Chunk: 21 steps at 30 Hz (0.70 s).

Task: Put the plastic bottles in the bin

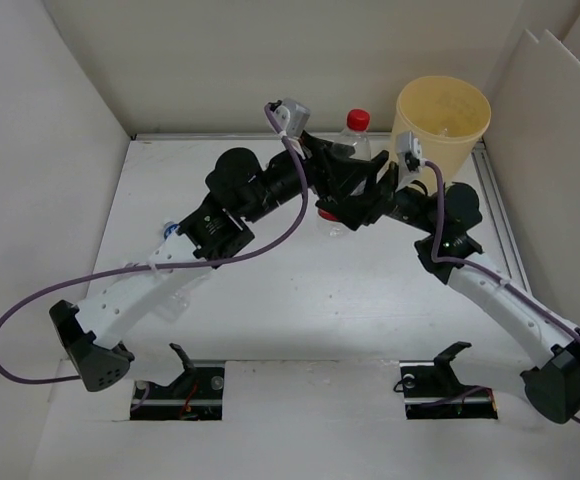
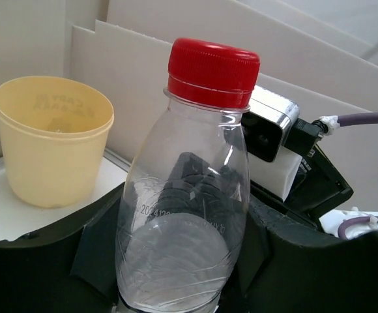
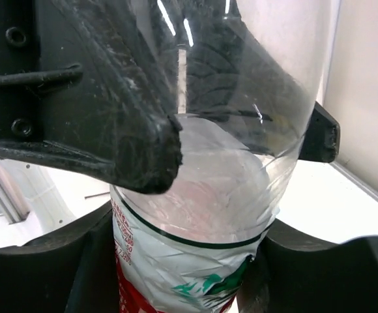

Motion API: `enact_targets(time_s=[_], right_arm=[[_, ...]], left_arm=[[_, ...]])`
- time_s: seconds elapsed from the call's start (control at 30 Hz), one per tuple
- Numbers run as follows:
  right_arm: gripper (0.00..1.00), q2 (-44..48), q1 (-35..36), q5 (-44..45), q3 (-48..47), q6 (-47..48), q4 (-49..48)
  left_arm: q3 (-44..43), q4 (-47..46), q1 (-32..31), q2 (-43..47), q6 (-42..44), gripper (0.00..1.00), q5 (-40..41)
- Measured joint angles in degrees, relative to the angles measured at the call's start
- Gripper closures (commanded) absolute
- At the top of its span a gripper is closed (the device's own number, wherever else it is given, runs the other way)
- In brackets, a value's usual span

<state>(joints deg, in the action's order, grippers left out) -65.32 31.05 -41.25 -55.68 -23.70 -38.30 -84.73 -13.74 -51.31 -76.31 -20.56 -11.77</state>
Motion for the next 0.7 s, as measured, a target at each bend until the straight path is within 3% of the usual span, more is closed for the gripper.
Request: enact_targets(time_s=[0.03,0.07,0.27,0.43,0.6,0.7], right_arm=[[1.00,-0.11,0.00,-0.02,0.00,0.04,0.17],[1.00,-0.35,-0.09,-0.15,0.00,0.07,0.22],[1.00,-3.37,-5.88,-1.25,-1.68,3.50,2.60],[1.00,-10.10,-21.38,1.49,-12.87,7.13,11.28],[1.00,-19.23,-31.91,4.79,-25.05,8.35,16.00],[1.00,-24.87,-36.04,6.43,-31.26,8.68,17.38]], left_arm=[[0.48,-0.31,0.00,0.22,0.00,0.57,0.13],[1.03,-0.57,0.02,0.52,-0.02,0.01,0.33],[1.66,2.56,-0.02,1.57,-2.16,0.00,7.06],[-2.47,16.31,-0.13,3.17,-6.73,0.00,23.30],[-4.04,29.44,6.99,4.90,-11.93,0.00,33.16],[-1.88,33.86,10.58,3.61,-13.68,0.00,34.40]])
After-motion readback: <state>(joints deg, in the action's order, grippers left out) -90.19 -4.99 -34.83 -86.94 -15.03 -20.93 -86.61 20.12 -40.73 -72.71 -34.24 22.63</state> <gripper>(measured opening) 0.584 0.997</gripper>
